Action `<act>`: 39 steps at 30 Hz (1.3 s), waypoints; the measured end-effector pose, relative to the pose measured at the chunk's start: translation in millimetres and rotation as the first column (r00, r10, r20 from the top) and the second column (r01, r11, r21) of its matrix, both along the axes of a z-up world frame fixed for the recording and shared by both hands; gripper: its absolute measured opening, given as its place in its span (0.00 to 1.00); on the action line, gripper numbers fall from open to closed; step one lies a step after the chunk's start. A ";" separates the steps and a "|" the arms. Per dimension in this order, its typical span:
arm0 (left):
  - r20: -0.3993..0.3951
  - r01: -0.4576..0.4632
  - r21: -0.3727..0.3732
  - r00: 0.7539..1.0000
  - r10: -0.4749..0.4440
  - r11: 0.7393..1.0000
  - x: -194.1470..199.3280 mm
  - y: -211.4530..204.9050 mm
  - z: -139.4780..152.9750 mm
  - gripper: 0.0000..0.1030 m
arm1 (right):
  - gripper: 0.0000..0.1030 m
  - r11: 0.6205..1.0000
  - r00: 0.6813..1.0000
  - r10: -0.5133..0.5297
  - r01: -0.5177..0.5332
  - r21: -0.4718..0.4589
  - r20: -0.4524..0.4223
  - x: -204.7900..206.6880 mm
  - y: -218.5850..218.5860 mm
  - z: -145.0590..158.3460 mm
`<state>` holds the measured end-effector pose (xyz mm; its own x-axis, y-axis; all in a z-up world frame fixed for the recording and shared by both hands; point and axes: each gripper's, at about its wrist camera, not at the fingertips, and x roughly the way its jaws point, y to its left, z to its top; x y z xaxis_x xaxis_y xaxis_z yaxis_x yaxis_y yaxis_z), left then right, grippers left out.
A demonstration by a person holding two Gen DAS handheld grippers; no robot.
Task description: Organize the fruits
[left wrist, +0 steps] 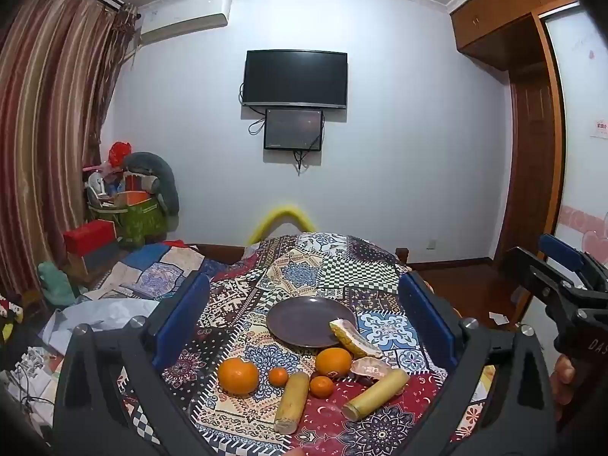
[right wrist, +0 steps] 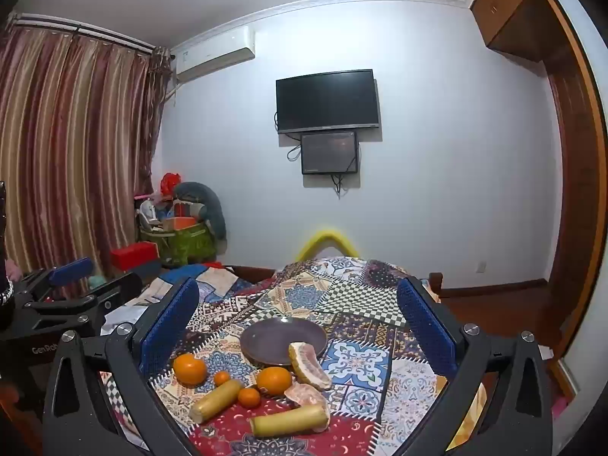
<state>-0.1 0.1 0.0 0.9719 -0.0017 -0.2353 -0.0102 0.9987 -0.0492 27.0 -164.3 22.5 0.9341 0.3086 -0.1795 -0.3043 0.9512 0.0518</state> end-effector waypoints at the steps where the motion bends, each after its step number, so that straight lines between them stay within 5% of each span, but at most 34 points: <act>1: 0.000 -0.001 -0.002 1.000 0.001 1.000 0.0 0.1 0.0 0.98 | 1.00 1.000 1.000 0.000 0.000 -0.002 -0.006 0.3 -0.3 -0.1; 39: 0.010 0.008 -0.006 1.000 -0.007 1.000 0.4 -3.9 1.7 0.98 | 1.00 1.000 1.000 0.008 -0.008 0.008 -0.014 2.3 -1.8 -0.4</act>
